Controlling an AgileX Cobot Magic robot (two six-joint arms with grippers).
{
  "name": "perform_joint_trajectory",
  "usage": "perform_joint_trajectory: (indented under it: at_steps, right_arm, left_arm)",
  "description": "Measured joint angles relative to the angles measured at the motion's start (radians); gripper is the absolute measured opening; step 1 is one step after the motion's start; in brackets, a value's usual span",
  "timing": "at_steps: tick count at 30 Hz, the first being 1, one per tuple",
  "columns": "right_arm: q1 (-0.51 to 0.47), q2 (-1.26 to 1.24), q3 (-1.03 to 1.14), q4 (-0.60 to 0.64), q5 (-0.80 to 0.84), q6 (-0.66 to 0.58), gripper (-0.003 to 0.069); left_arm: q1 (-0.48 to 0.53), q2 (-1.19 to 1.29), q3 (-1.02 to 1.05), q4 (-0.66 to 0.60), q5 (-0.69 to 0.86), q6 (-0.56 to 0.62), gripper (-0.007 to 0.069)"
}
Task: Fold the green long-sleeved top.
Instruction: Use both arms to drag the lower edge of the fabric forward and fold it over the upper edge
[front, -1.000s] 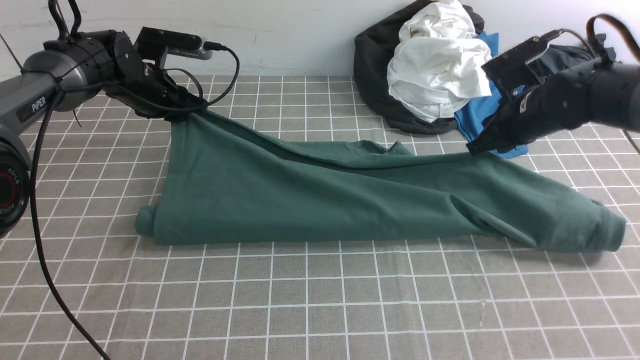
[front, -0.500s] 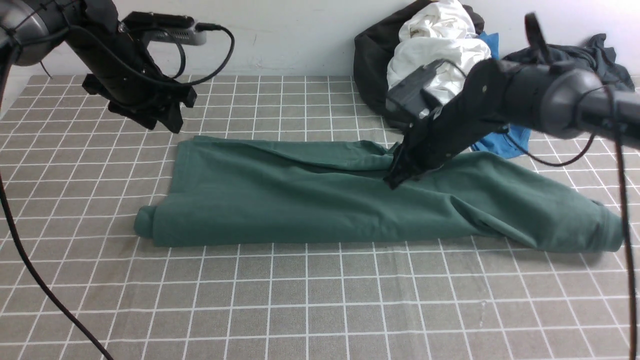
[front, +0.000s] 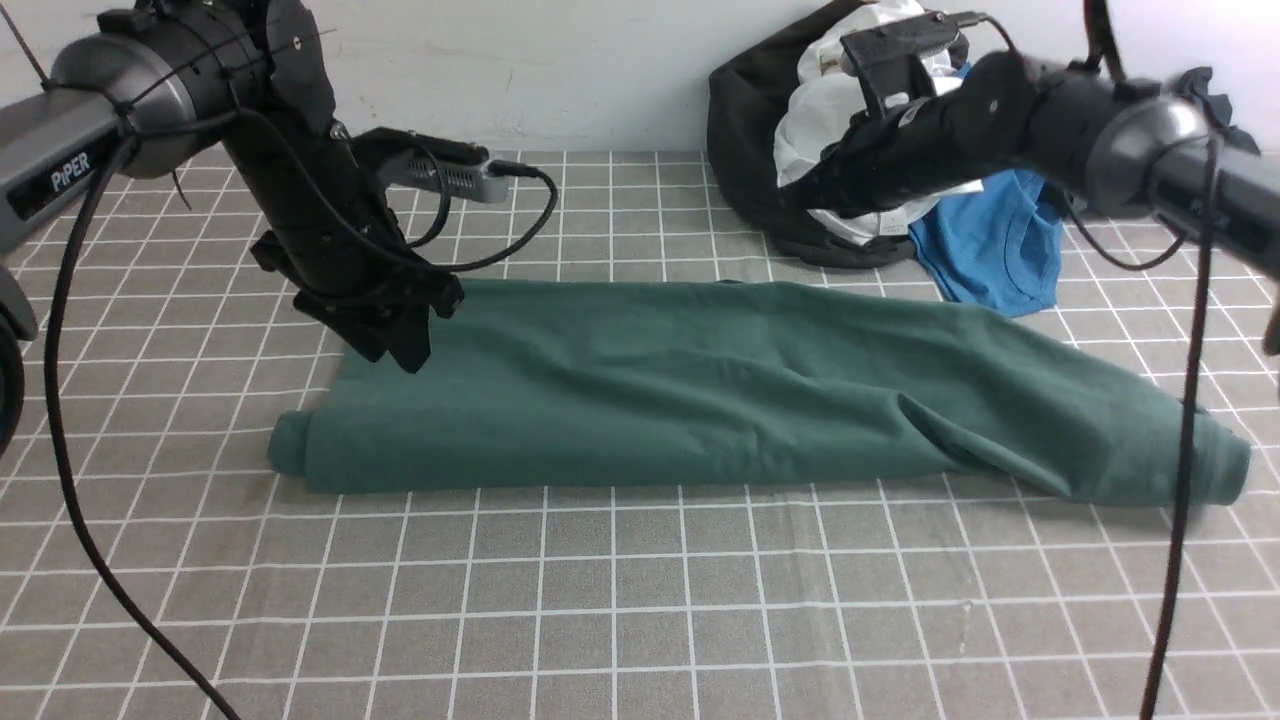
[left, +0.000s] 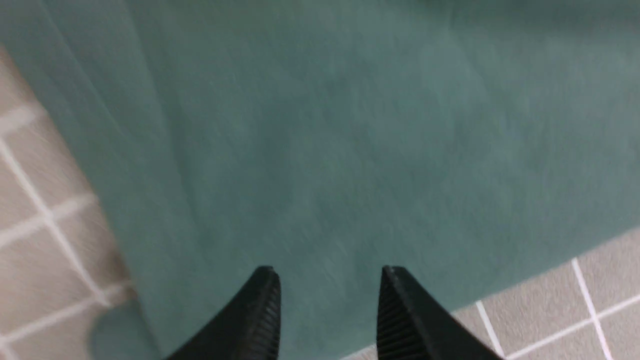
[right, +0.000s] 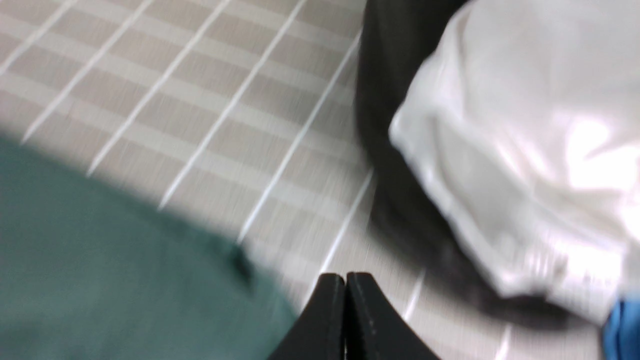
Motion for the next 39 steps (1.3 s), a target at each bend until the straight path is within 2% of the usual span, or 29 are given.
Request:
perform_joint_trajectory:
  at_steps: [2, 5, 7, 12, 13, 15, 18, 19, 20, 21, 23, 25, 28, 29, 30, 31, 32, 33, 35, 39]
  right_arm:
    - [0.000, -0.034, 0.015, -0.093, 0.191, 0.049, -0.0002]
    - [-0.018, -0.056, 0.105, -0.214, 0.387, 0.114, 0.0000]
    - [-0.047, -0.064, 0.193, -0.255, 0.428, 0.147, 0.0000]
    - [-0.123, -0.080, 0.321, -0.319, 0.407, 0.203, 0.0000]
    - [-0.151, -0.082, 0.339, -0.352, 0.354, 0.220, 0.0000]
    - [-0.192, -0.080, 0.349, -0.434, 0.260, 0.246, 0.0000]
    - [-0.254, -0.067, 0.349, -0.641, 0.099, 0.335, 0.0000]
    - [-0.258, -0.066, 0.349, -0.656, 0.093, 0.335, 0.0000]
    - [-0.276, -0.065, 0.345, -0.755, 0.073, 0.399, 0.0000]
    - [-0.286, -0.068, 0.332, -0.800, 0.078, 0.458, 0.0000]
    - [-0.287, -0.093, 0.316, -0.815, 0.085, 0.514, 0.0000]
    - [-0.285, -0.121, 0.311, -0.800, 0.096, 0.532, 0.0000]
    - [-0.277, -0.250, 0.307, -0.624, 0.178, 0.475, 0.0002]
    - [-0.279, -0.321, 0.318, -0.467, 0.249, 0.367, 0.0002]
    - [-0.281, -0.358, 0.332, -0.367, 0.287, 0.313, 0.0002]
    - [-0.281, -0.364, 0.342, -0.347, 0.305, 0.300, 0.0002]
    - [-0.284, -0.385, 0.368, -0.272, 0.337, 0.237, 0.0002]
    - [-0.287, -0.403, 0.452, -0.144, 0.374, 0.154, 0.0002]
    - [-0.287, -0.385, 0.580, -0.093, 0.328, 0.086, 0.0002]
    - [-0.307, -0.332, 0.687, -0.178, 0.196, 0.108, 0.0003]
  left_arm:
    - [0.000, -0.006, 0.066, -0.004, -0.045, 0.000, 0.0254]
    - [0.000, -0.006, 0.159, -0.010, -0.109, 0.000, 0.0254]
    - [0.000, -0.006, 0.206, -0.012, -0.146, 0.000, 0.0254]
    - [0.000, -0.006, 0.262, -0.011, -0.213, 0.000, 0.0254]
    - [0.000, -0.009, 0.267, -0.001, -0.220, 0.000, 0.0254]
    - [-0.001, -0.013, 0.271, 0.016, -0.226, -0.005, 0.0254]
    - [-0.004, -0.015, 0.272, 0.052, -0.233, -0.029, 0.0254]
    - [-0.004, -0.015, 0.272, 0.054, -0.234, -0.033, 0.0254]
    - [-0.006, -0.015, 0.272, 0.078, -0.238, -0.047, 0.0254]
    - [-0.006, -0.017, 0.272, 0.097, -0.238, -0.057, 0.0254]
    - [-0.006, -0.022, 0.272, 0.129, -0.240, -0.076, 0.0254]
    - [-0.006, -0.028, 0.273, 0.159, -0.240, -0.087, 0.0254]
    - [0.004, -0.057, 0.277, 0.212, -0.239, -0.104, 0.0254]
    - [0.016, -0.082, 0.278, 0.222, -0.239, -0.109, 0.0254]
    - [0.025, -0.100, 0.279, 0.225, -0.240, -0.111, 0.0253]
    - [0.026, -0.105, 0.279, 0.225, -0.240, -0.111, 0.0253]
    - [0.034, -0.119, 0.279, 0.225, -0.241, -0.111, 0.0250]
    - [0.051, -0.148, 0.279, 0.221, -0.244, -0.113, 0.0243]
    - [0.067, -0.167, 0.279, 0.211, -0.244, -0.115, 0.0236]
    - [0.076, -0.179, 0.279, 0.209, -0.242, -0.116, 0.0233]
